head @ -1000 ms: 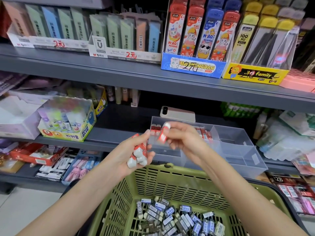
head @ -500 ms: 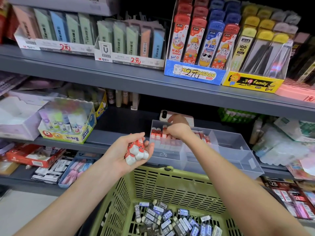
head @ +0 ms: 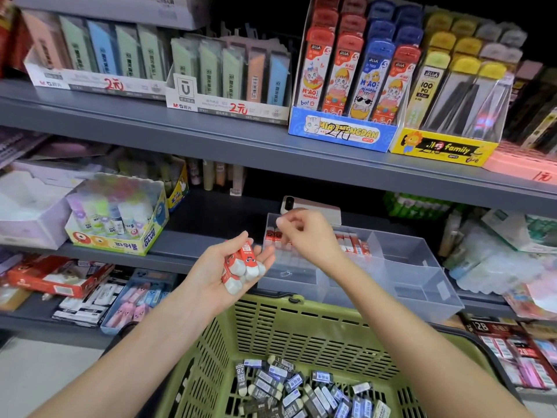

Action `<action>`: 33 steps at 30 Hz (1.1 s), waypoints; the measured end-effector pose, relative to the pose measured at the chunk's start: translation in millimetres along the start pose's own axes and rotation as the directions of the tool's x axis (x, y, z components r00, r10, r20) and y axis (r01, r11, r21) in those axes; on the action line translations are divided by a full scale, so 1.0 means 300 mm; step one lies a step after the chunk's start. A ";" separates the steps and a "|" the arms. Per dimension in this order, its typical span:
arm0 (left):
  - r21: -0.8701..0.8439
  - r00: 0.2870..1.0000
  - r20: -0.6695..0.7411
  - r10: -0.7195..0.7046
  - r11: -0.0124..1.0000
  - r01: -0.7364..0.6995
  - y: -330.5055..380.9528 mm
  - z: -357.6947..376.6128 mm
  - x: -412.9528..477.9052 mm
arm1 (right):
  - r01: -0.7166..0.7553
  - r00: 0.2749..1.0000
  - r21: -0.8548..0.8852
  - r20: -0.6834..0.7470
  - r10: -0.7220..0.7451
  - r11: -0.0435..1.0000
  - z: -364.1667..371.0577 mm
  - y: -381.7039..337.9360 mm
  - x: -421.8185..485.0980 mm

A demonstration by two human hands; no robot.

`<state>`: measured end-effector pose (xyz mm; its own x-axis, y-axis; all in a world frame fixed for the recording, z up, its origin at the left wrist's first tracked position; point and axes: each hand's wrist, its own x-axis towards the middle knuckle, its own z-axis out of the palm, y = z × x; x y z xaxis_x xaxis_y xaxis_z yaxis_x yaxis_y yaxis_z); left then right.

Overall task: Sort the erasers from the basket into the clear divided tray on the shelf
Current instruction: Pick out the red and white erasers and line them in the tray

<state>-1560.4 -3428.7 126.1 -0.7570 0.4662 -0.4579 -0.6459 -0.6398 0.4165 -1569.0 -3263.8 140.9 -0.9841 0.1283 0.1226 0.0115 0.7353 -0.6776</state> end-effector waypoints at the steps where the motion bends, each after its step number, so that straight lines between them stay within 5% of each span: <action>1: -0.004 1.000 0.016 0.009 1.000 -0.009 0.001 -0.004 0.003 | 0.020 0.999 0.143 0.044 -0.027 0.990 -0.005 -0.026 -0.049; 6: 0.181 0.998 0.056 0.030 0.983 -0.040 -0.012 -0.011 0.008 | 0.051 0.990 0.051 0.129 -0.057 0.997 0.042 -0.092 -0.187; 12: 0.122 0.997 0.062 0.035 0.992 -0.043 -0.019 -0.010 -0.002 | 0.075 0.990 0.199 0.101 -0.096 0.977 0.088 -0.074 -0.261; 23: 0.108 0.980 0.152 -0.126 0.988 0.110 0.004 -0.013 0.013 | 0.272 0.922 -0.006 -0.285 -0.262 0.962 0.039 -0.037 -0.253; 28: 0.119 0.999 -0.003 -0.046 0.992 0.046 -0.013 -0.002 0.011 | 0.120 0.971 0.569 -0.237 0.023 0.814 -0.033 -0.012 -0.163; 30: 0.116 0.999 -0.034 -0.039 0.992 0.043 -0.011 -0.001 0.006 | 0.070 0.965 0.614 -0.240 0.102 0.787 -0.075 0.022 -0.112; 33: 0.119 0.997 -0.047 -0.061 0.991 0.066 -0.001 -0.001 0.008 | -0.012 0.959 0.470 -0.246 0.144 0.883 -0.118 0.075 -0.042</action>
<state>-1561.9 -3427.6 124.7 -0.7108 0.4747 -0.5190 -0.7017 -0.5303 0.4759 -1550.0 -3225.3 149.8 -0.8981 0.3925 0.1984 -0.0614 0.3350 -0.9402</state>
